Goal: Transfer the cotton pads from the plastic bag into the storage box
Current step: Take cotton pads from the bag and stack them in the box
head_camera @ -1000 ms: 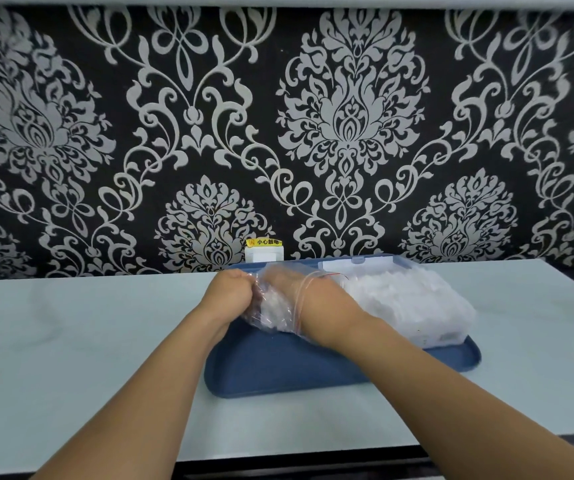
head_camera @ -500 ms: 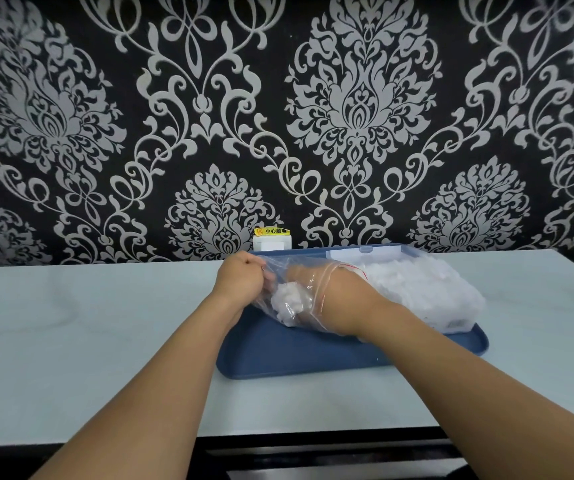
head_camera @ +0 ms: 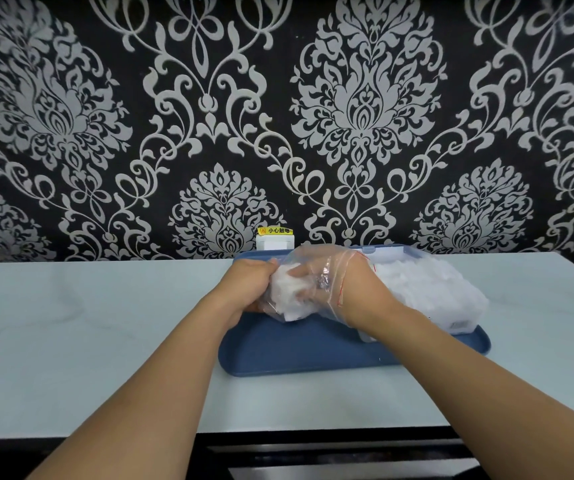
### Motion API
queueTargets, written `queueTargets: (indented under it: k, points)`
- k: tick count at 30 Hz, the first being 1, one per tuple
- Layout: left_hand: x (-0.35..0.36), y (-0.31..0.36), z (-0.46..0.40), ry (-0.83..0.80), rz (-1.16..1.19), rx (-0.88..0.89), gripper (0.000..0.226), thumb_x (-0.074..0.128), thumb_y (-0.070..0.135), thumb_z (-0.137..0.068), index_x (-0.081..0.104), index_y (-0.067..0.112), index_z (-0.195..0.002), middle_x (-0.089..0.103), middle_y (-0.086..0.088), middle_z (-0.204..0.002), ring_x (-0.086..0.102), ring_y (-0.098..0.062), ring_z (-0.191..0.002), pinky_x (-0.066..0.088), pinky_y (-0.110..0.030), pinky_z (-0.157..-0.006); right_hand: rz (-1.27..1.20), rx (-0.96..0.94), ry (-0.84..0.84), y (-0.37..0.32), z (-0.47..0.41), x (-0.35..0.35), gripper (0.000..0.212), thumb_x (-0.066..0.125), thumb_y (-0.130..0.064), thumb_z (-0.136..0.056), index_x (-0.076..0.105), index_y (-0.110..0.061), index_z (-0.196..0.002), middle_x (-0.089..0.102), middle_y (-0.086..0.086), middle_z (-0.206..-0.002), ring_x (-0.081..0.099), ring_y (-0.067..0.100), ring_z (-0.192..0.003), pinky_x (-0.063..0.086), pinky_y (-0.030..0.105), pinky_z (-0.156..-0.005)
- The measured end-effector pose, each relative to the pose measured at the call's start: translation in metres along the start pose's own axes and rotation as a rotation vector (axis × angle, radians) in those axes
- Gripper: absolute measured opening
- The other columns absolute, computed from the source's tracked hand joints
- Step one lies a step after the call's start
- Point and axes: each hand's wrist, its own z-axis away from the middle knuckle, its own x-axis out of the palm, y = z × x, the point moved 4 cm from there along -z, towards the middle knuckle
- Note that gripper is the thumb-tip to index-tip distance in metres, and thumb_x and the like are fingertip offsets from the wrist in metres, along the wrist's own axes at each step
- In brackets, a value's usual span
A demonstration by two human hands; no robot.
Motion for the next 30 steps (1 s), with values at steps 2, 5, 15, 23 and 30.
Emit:
queueTargets:
  k: [2,5,15,23,30]
  points:
    - [-0.001,-0.001,-0.001,0.037,-0.011,-0.003,0.034,0.056,0.033,-0.102,0.074,0.005,-0.105,0.076,-0.016,-0.091,0.070,-0.027,-0.073,0.062,-0.042,-0.072,0.015,-0.032,-0.053,-0.003,-0.002,0.003,0.030,0.078,-0.005,-0.081,0.075,-0.008,-0.110,0.068,0.011,-0.121,0.064,0.027,-0.112,0.050,0.035,-0.097]
    - [-0.002,-0.002,-0.002,0.058,-0.005,-0.018,0.030,0.053,0.031,-0.103,0.072,0.008,-0.103,0.074,-0.014,-0.095,0.069,-0.029,-0.079,0.061,-0.047,-0.079,-0.020,-0.008,-0.001,-0.007,-0.002,0.005,0.025,0.079,-0.012,-0.076,0.073,-0.013,-0.100,0.067,-0.006,-0.106,0.066,0.016,-0.096,0.051,0.026,-0.085]
    - [0.000,0.000,-0.002,-0.003,-0.031,0.009,0.038,0.052,0.040,-0.100,0.074,0.009,-0.100,0.074,-0.007,-0.081,0.070,-0.024,-0.068,0.061,-0.036,-0.067,0.149,0.076,-0.033,0.003,-0.002,0.011,0.031,0.081,-0.027,-0.075,0.067,-0.018,-0.101,0.061,-0.010,-0.094,0.060,0.015,-0.080,0.041,0.025,-0.068]
    - [-0.003,0.014,0.004,0.013,-0.085,0.172,0.030,0.060,0.036,-0.083,0.076,0.012,-0.092,0.077,-0.008,-0.094,0.071,-0.025,-0.088,0.054,-0.044,-0.090,0.040,0.018,0.050,0.004,-0.001,0.005,0.024,0.082,-0.023,-0.073,0.071,-0.015,-0.093,0.064,-0.008,-0.094,0.061,0.013,-0.080,0.046,0.028,-0.071]
    - [-0.006,0.010,0.004,-0.023,-0.084,0.141,0.023,0.057,0.023,-0.092,0.070,0.005,-0.091,0.069,-0.009,-0.082,0.063,-0.023,-0.075,0.049,-0.032,-0.069,0.098,0.059,-0.028,0.013,0.001,0.002,0.034,0.074,-0.052,-0.067,0.055,-0.031,-0.086,0.057,-0.011,-0.076,0.058,0.016,-0.069,0.047,0.032,-0.061]
